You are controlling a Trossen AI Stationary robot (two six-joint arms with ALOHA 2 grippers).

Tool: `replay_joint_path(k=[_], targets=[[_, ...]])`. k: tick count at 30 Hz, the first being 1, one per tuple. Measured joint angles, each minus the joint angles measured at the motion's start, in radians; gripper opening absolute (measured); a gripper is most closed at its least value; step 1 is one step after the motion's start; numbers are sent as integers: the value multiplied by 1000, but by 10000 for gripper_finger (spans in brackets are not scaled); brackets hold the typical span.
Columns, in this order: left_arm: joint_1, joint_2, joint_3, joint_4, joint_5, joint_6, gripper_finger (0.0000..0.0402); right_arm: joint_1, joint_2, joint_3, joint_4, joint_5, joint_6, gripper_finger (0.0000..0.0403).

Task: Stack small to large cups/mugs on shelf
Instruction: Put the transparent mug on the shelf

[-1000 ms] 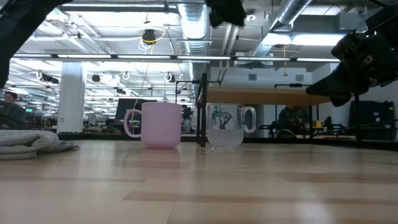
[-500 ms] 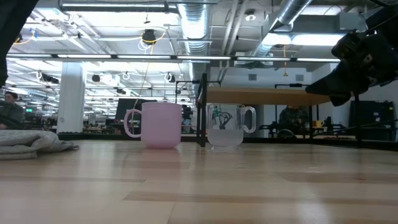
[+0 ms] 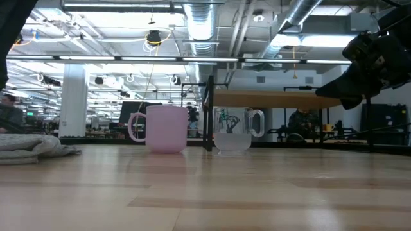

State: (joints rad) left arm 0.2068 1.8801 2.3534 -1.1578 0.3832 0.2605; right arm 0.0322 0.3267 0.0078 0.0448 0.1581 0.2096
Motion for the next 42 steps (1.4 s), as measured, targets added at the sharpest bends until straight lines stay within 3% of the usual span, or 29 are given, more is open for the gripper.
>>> replay_joint_path(k=[5,9,13,23,29,37,42], targets=[[18,-40,-59,49,-40,-38,121,0,0,0,-2,0,0,27],[34,-117,-198,166,-81,-62,121,0,0,0,-8,0,0,27],[50,-263,-429,374,-96,-102,121,0,0,0,-8,0,0,28],[67,-708,-1208,1009,-239,-269,121,0,0,0,-4,0,0,29],[67,-923,-1560,1257,-298,-385,121,0,0,0,0,0,0,27],[57,-1090,-1899,1500,-342,-463,121,-1,0,0,23,0,85,29],[45,-1139,-2014,1589,-370,-501,121,-1,0,0,30,0,147,29]])
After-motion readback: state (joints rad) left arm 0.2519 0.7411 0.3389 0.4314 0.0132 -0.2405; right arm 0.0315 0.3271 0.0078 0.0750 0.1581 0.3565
